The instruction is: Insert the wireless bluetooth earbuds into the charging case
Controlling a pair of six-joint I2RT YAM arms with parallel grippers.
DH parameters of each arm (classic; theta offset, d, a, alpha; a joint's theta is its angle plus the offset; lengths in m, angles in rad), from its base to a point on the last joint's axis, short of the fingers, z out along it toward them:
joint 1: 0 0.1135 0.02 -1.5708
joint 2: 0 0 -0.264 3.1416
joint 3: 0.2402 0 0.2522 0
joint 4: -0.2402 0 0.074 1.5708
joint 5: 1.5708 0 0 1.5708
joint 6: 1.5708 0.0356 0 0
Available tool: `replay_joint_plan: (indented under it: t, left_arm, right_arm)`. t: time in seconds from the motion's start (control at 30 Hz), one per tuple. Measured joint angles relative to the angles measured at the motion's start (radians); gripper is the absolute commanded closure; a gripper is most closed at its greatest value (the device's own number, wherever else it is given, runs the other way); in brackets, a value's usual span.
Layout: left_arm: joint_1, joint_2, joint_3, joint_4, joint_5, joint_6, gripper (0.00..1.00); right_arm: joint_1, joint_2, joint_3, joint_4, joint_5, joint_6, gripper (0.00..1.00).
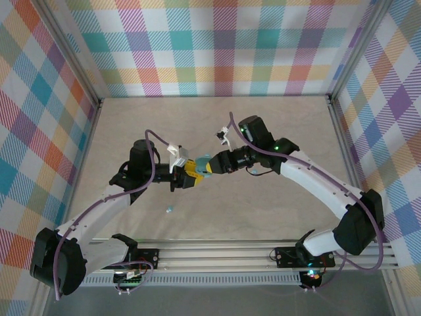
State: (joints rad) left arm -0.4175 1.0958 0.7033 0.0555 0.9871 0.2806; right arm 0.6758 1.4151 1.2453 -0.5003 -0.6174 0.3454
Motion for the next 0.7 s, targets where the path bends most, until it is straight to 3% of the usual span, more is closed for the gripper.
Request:
replay_joint_plan:
  t: [0.4, 0.7]
  left_arm:
    - [0.000, -0.008, 0.000, 0.035, 0.000, -0.031, 1.00]
    - [0.014, -0.021, -0.004, 0.053, -0.002, -0.115, 1.00]
  right_arm:
    - [0.003, -0.060, 0.020, -0.047, 0.109, -0.013, 0.63]
    - [0.003, -0.111, 0.027, -0.040, 0.120, 0.013, 0.61]
